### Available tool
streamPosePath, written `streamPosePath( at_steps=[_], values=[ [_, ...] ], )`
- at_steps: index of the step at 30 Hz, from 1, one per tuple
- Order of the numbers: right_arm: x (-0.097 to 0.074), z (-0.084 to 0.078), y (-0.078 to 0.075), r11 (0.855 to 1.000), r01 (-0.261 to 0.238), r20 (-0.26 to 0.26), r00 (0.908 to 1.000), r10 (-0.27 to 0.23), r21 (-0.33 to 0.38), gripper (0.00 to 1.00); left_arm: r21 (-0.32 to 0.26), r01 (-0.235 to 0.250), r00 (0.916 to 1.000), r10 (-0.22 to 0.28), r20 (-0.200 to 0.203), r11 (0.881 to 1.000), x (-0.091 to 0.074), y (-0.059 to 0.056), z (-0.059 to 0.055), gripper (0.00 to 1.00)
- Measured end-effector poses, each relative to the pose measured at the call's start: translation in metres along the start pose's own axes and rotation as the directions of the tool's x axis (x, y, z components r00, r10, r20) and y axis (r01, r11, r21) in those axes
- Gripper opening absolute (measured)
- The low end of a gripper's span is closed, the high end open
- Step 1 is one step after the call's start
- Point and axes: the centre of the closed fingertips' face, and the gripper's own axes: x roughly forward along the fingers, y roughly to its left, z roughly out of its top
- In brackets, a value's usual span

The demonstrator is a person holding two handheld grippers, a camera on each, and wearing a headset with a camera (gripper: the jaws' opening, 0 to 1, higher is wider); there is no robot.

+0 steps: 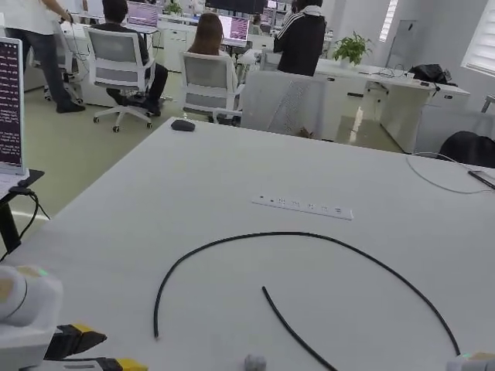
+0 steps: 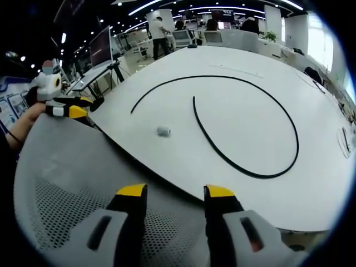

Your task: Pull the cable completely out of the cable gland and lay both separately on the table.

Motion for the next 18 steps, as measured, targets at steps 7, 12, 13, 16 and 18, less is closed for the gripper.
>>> streamPosePath(
  at_steps=[7, 12, 13, 16, 18],
  values=[
    [0.0003, -0.0010, 0.0003, 1.000, -0.001, -0.006, 1.0000, 0.001, -0.001, 0.43, -0.012, -0.001, 1.0000, 0.001, -0.001, 1.000, -0.0008, -0.0004, -0.0015, 0.48],
    [0.0004, -0.0019, 0.0010, 1.000, 0.001, -0.011, 0.9999, -0.001, 0.002, 0.43, -0.018, 0.002, 1.0000, -0.002, -0.002, 1.000, -0.0012, -0.0008, -0.0021, 0.48],
    [0.0003, -0.0020, 0.0009, 1.000, 0.001, -0.010, 0.9999, -0.001, 0.004, 0.43, -0.017, 0.002, 1.0000, -0.002, -0.004, 1.000, -0.0012, -0.0009, -0.0026, 0.48],
    [0.0001, -0.0021, 0.0006, 1.000, 0.002, -0.010, 0.9999, -0.002, 0.007, 0.43, -0.017, 0.001, 1.0000, -0.001, -0.006, 1.000, -0.0012, -0.0012, -0.0027, 0.47],
    [0.0000, -0.0018, 0.0002, 1.000, 0.005, -0.008, 1.0000, -0.005, 0.009, 0.43, -0.017, 0.002, 1.0000, -0.002, -0.008, 1.000, -0.0011, -0.0011, -0.0030, 0.47]
  ],
)
